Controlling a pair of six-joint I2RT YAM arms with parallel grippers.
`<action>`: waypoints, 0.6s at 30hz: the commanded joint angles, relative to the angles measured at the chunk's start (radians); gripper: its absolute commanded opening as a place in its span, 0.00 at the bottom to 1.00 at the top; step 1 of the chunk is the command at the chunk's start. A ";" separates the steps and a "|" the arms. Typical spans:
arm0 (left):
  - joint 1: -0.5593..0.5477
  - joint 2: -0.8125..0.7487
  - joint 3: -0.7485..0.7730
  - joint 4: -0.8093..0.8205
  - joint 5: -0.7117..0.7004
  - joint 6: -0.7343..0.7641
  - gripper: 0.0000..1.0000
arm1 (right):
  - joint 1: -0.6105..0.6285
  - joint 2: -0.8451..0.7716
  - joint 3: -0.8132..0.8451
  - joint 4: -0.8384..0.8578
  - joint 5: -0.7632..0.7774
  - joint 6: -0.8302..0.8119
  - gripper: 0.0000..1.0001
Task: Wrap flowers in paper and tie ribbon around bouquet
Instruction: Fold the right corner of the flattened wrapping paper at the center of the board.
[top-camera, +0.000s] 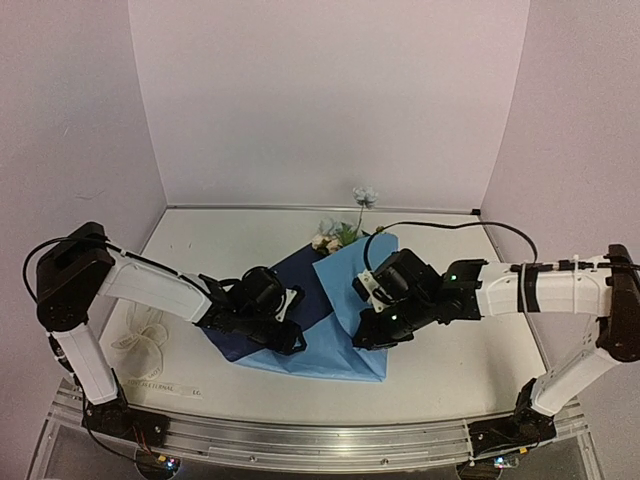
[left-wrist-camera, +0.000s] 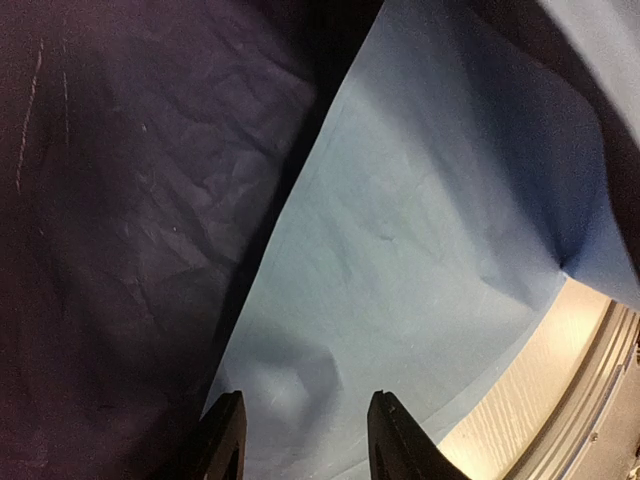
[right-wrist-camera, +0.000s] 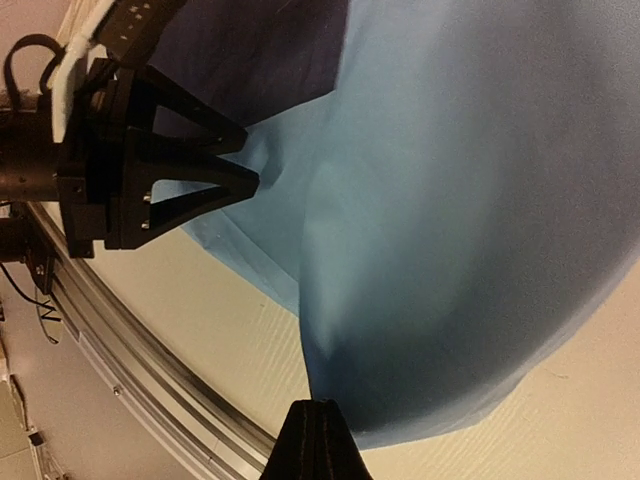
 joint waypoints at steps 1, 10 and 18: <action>-0.003 -0.120 -0.006 -0.038 -0.027 0.013 0.47 | -0.046 0.092 0.063 0.109 -0.175 0.056 0.00; 0.042 -0.198 -0.014 -0.050 0.063 0.009 0.54 | -0.081 0.271 0.134 0.203 -0.291 0.132 0.00; 0.067 -0.109 0.067 -0.049 0.184 0.022 0.63 | -0.092 0.284 0.118 0.217 -0.327 0.130 0.17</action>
